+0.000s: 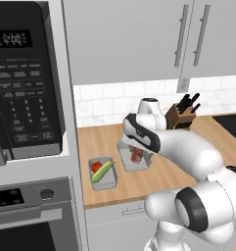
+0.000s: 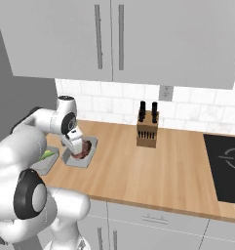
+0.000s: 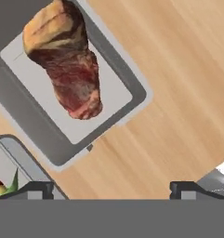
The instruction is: Take the meat container that has the steak and place it on the second highest rack of the freezer. Then take the vegetable container that has the corn and tomato and place it on the highest rack of the freezer.
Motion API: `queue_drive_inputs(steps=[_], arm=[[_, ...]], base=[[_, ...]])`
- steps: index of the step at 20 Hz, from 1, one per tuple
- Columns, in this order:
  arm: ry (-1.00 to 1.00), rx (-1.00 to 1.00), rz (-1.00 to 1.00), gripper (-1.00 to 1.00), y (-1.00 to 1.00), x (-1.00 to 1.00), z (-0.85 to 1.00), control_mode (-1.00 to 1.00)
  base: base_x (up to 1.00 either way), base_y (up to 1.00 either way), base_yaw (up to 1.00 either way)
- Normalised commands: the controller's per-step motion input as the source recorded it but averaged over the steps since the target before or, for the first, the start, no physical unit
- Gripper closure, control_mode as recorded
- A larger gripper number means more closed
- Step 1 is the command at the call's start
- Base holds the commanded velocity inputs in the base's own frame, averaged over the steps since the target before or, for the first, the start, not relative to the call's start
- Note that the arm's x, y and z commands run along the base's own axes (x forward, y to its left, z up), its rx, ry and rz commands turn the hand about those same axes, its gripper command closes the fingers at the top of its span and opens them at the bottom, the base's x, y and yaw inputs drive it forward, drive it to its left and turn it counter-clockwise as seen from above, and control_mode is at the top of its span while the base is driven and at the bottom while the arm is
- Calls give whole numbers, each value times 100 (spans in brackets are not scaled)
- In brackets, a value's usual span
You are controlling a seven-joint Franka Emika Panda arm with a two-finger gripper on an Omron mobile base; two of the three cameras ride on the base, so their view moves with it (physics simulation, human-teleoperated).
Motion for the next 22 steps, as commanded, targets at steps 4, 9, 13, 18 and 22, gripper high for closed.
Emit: queue_drive_inputs(steps=[4, 9, 13, 18, 22], arm=[[1, -6, -27, -100, 0, 0, -34, -100], [0, -2, -20, -100, -6, 0, -14, -100], [1, 0, -11, -100, -10, -1, -14, -100], [0, 0, -3, -100, -1, 0, -7, -100], [0, 2, 0, -100, 1, 0, -5, -100]], base=[[0, 0, 0], [0, 0, 0], [0, 0, 0], [0, 0, 0], [0, 0, 0]])
